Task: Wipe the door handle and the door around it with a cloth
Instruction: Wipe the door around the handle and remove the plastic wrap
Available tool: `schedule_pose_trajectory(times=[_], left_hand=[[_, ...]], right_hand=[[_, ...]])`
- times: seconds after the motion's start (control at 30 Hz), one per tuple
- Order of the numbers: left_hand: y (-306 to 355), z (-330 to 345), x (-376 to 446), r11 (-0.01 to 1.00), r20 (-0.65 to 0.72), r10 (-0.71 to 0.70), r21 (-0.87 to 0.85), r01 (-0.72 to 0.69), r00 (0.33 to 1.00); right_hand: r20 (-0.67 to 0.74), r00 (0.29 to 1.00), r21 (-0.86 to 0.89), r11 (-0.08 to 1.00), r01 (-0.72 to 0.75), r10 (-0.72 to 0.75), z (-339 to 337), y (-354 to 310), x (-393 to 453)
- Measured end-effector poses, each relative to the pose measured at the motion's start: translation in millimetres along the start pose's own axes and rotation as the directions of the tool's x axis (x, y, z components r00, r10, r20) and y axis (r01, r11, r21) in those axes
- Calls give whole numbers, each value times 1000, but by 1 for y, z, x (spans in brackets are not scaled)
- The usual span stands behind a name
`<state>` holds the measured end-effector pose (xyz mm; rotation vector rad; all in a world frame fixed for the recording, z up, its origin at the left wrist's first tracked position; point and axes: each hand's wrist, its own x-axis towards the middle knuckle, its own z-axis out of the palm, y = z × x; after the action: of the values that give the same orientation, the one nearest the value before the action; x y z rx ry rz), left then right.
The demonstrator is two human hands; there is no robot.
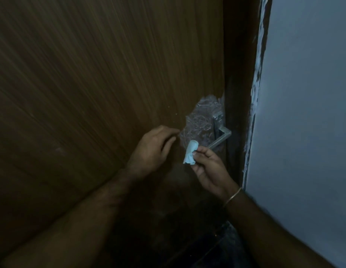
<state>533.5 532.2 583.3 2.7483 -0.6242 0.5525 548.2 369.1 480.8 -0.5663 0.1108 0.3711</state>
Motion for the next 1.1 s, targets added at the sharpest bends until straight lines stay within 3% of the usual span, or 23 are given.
schedule_pose_trajectory(times=[0.07,0.13,0.2,0.27,0.33,0.4,0.53,0.67,0.83,1.0,1.1], left_hand=[[13,16,-7,920,35,-320,-226,320,947],[24,32,-11,665,185,-548,-496,559,816],[30,50,-14,353,321,-613,-706,614,722],[35,62,-14,77,418,-609,-815,575,674],[39,69,-15,-81,468,-584,-847,526,664],[42,72,-15,-94,450,-596,-862,499,665],[49,74,-12,45,313,-681,-884,465,661],[56,71,-9,94,256,-692,-895,436,675],[60,64,-14,98,207,-742,-907,409,637],[64,55,-13,-43,290,-724,-924,379,626],[64,52,-15,-194,366,-692,-925,327,623]], right_hand=[[44,999,35,999,-33,31,-1,-12,-10],[82,996,28,999,-45,43,0,-20,-20],[89,994,-57,997,-58,63,0,-26,-29],[66,994,-196,978,-70,85,-1,-31,-38],[37,996,-317,946,-64,79,-4,-35,-44],[27,997,-367,929,-53,68,-4,-39,-47],[48,999,-400,916,-3,24,-3,-46,-51],[47,975,-719,670,184,-218,-2,-46,-48],[36,976,-644,742,186,-213,-1,-49,-48],[104,968,-714,660,233,-228,3,-46,-56],[26,962,-646,730,223,-271,4,-50,-57]])
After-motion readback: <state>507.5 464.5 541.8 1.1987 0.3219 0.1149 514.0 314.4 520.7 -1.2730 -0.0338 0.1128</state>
